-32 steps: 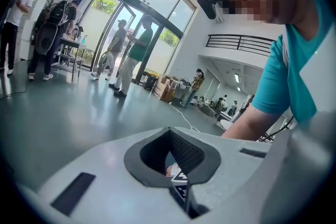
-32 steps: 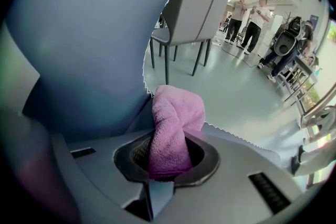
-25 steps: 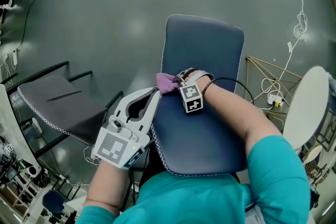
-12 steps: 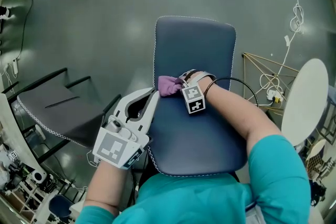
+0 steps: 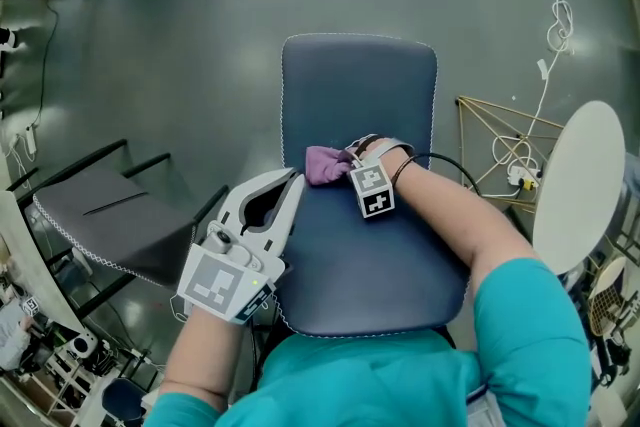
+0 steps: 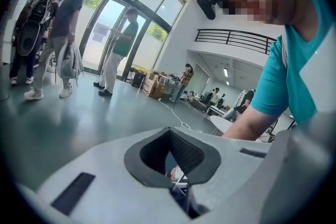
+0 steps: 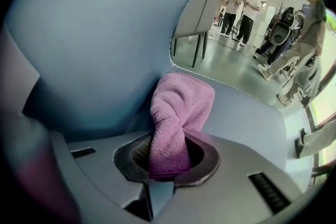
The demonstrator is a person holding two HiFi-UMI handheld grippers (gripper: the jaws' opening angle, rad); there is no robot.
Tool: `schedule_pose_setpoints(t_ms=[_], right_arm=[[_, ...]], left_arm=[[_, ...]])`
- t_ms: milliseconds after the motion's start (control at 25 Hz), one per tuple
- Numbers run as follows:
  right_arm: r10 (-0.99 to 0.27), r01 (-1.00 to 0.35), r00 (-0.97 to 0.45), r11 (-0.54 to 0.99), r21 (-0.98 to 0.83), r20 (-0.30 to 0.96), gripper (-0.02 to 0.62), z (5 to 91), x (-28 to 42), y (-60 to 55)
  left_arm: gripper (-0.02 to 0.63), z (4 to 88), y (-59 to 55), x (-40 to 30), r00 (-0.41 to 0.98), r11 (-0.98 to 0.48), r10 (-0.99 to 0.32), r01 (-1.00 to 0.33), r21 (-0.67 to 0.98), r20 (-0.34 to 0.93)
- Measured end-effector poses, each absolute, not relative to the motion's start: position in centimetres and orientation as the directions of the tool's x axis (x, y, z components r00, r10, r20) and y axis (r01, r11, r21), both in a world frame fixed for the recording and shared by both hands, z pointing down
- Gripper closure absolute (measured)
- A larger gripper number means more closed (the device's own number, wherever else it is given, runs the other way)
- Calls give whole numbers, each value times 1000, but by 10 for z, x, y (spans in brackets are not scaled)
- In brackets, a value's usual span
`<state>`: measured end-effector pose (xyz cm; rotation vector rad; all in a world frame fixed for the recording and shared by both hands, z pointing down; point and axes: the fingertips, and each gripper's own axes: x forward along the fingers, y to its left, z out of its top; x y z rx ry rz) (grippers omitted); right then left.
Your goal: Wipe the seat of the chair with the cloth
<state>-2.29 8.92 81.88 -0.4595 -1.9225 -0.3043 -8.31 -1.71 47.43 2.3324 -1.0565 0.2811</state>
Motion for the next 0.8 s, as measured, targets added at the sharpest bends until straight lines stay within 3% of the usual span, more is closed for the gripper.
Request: schedule_pose_setpoints(t_ms=[800], right_arm=[[174, 417, -329, 909, -22, 928, 538, 817, 19, 88]], left_arm=[[618, 470, -21, -48, 697, -569, -593, -717, 403, 403]])
